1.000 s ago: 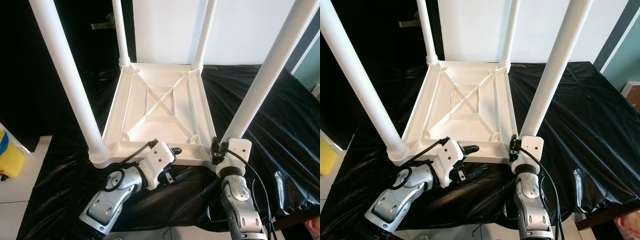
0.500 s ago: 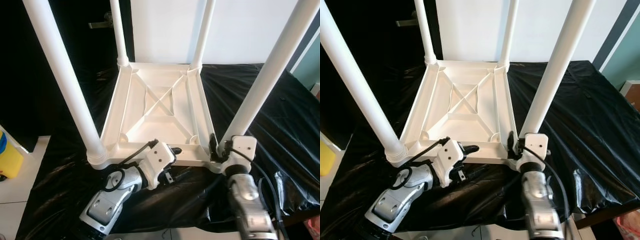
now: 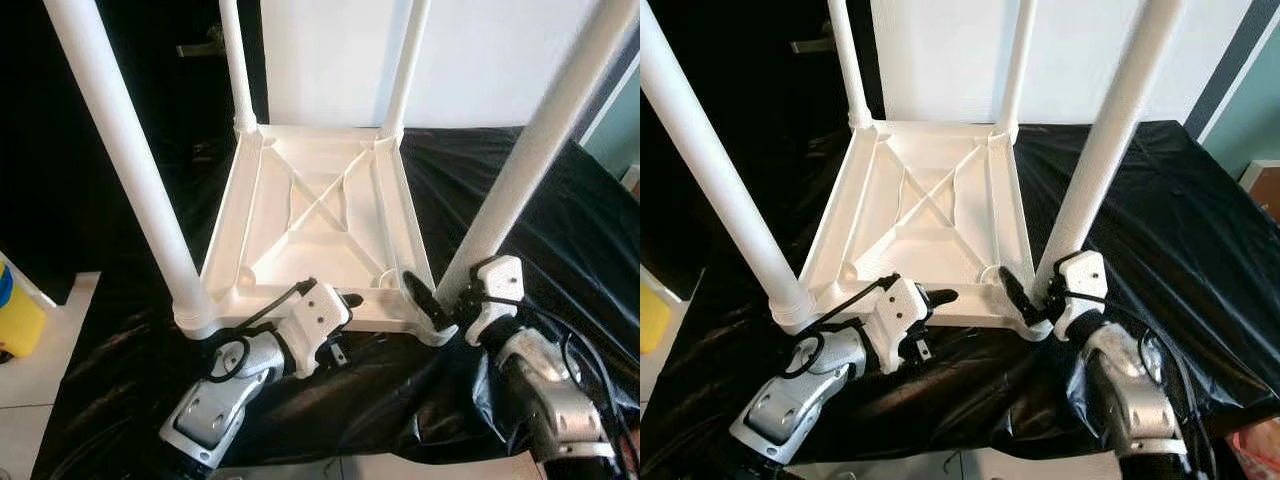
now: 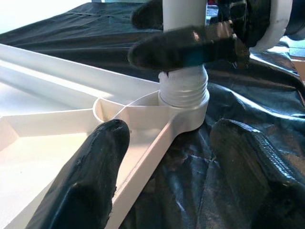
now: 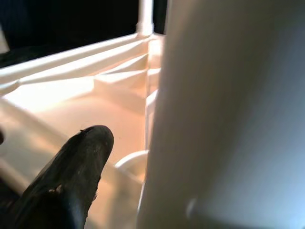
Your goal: Building children table
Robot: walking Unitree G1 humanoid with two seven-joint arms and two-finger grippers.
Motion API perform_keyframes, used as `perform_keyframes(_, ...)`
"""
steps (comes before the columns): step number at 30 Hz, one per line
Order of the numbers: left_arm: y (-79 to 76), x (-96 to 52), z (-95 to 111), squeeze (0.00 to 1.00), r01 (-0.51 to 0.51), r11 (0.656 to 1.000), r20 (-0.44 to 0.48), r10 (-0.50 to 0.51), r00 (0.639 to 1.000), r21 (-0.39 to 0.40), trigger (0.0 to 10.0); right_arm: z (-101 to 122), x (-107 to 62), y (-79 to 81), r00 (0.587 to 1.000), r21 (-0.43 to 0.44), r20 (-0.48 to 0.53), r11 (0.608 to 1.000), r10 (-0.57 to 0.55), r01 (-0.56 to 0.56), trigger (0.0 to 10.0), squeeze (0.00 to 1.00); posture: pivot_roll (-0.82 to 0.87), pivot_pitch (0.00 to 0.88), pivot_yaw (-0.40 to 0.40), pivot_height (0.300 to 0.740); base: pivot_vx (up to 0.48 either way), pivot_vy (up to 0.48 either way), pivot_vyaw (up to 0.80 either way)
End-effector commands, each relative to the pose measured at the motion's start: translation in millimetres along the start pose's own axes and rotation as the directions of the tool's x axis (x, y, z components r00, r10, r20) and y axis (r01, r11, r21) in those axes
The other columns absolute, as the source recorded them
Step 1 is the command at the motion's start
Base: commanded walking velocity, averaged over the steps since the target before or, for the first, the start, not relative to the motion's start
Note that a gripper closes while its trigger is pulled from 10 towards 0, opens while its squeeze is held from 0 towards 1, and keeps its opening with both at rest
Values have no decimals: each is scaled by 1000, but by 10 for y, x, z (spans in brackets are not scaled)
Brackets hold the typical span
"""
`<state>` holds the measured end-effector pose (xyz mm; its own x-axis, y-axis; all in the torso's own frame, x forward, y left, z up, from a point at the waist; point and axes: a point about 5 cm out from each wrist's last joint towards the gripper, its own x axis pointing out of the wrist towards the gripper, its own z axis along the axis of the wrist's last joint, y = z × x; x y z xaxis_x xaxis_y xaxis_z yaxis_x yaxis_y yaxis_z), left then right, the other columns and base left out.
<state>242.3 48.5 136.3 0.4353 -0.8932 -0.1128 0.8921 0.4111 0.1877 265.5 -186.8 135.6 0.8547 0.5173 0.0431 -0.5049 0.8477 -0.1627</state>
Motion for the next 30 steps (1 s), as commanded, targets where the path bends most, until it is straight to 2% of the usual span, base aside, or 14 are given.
perform_keyframes(1, -7, 3, -23, 0, 18, 1000, -11, -18, 1000, 1, 10000, -47, 24, 36, 998, 13, -28, 998, 57, -56, 10000, 0, 1, 39, -23, 740, 0, 0, 0)
perform_keyframes(2, -12, 2, -23, 0, 18, 1000, -11, -18, 1000, 0, 10000, -61, 33, 30, 996, 13, -41, 997, 82, -82, 10000, 0, 2, 37, -23, 740, 0, 0, 0)
perform_keyframes(3, -18, -1, -20, 0, 17, 1000, -10, -17, 1000, -1, 10000, -88, 36, 12, 992, 8, -60, 994, 108, -108, 0, 0, 9, 36, -29, 740, 0, 0, 0)
perform_keyframes(15, -28, -8, -18, 0, 14, 1000, -9, -14, 1000, -4, 10000, -151, 12, -42, 983, 2, -93, 988, 156, -157, 0, 0, 16, 31, -32, 740, 0, 0, 0)
perform_keyframes(16, -31, -9, -18, 0, 15, 1000, -9, -15, 1000, -4, 10000, -161, 5, -50, 983, 3, -97, 988, 155, -155, 824, 0, 16, 30, -31, 740, 0, 0, 0)
perform_keyframes(17, -35, -11, -18, 0, 17, 1000, -9, -17, 1000, -3, 10000, -173, -1, -56, 984, 3, -101, 989, 145, -146, 10000, 0, 14, 28, -30, 740, 0, 0, 0)
perform_keyframes(26, -41, -13, -17, 0, 22, 1000, -9, -22, 1000, -4, 10000, -195, -18, -66, 991, 16, -101, 997, 82, -81, 10000, 0, 10, 30, -27, 740, 0, 0, 0)
perform_keyframes(28, -56, -16, -19, 0, 28, 1000, -9, -28, 1000, -8, 10000, -208, -32, -60, 994, -2, -102, 999, -37, 37, 10000, 0, 7, 32, -23, 740, 0, 0, 0)
perform_keyframes(29, -56, -16, -19, 0, 28, 1000, -9, -28, 1000, -8, 10000, -208, -32, -60, 994, -2, -102, 999, -37, 37, 10000, 0, 7, 32, -23, 740, 0, 0, 0)
perform_keyframes(30, -64, -17, -21, 0, 31, 999, -9, -31, 999, -10, 10000, -219, -38, -44, 987, -16, -106, 993, -117, 116, 10000, 0, 5, 31, -22, 740, 0, 0, 0)
